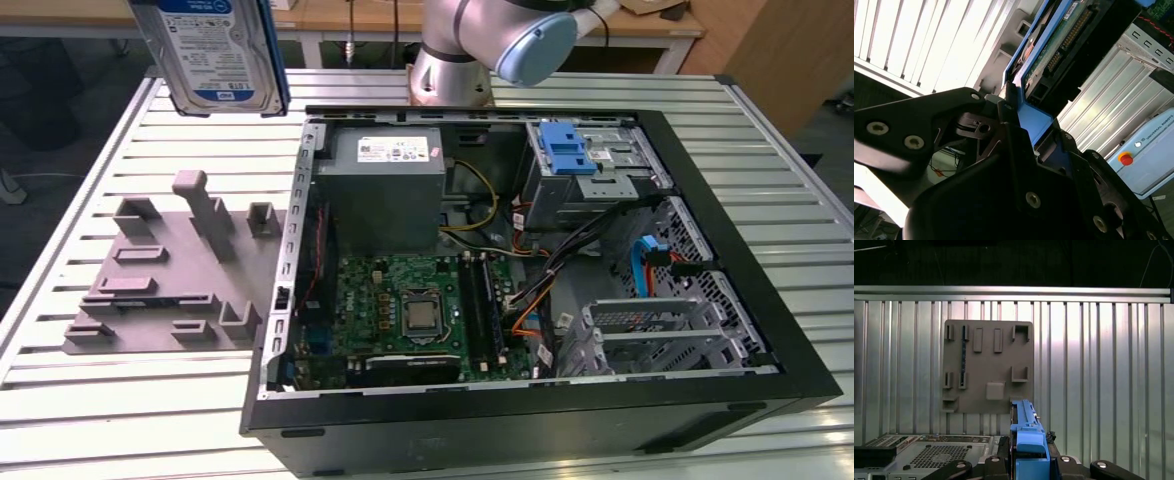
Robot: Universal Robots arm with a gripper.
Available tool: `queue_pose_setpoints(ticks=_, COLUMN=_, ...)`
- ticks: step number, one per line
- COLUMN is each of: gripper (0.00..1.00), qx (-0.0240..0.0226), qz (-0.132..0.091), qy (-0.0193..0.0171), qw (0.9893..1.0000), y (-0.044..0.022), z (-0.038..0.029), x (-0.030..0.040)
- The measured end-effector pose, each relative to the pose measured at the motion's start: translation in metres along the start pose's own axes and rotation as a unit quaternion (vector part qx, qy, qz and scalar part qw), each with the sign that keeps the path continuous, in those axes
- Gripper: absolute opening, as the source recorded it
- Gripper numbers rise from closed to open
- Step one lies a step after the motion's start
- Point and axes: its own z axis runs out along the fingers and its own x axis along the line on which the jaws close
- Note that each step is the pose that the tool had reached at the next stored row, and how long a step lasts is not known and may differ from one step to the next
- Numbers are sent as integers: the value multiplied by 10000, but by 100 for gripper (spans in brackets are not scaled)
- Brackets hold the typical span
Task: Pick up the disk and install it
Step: 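Pick up the disk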
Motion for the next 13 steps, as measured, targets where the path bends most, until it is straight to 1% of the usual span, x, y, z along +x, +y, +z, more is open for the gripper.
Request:
queue_pose_setpoints(ticks=5, gripper=36, qx=0, qz=-1, qy=0, qw=10000, y=-2, z=0, x=10)
queue_pose_setpoints(ticks=7, gripper=36, qx=-1, qz=0, qy=0, qw=10000, y=-1, z=-1, x=42)
queue_pose_setpoints(ticks=11, gripper=36, qx=0, qz=0, qy=1, qw=10000, y=-2, z=-2, x=128)
queue_pose_setpoints(ticks=13, gripper=36, qx=0, qz=0, qy=1, qw=10000, y=-23, z=-3, x=151)
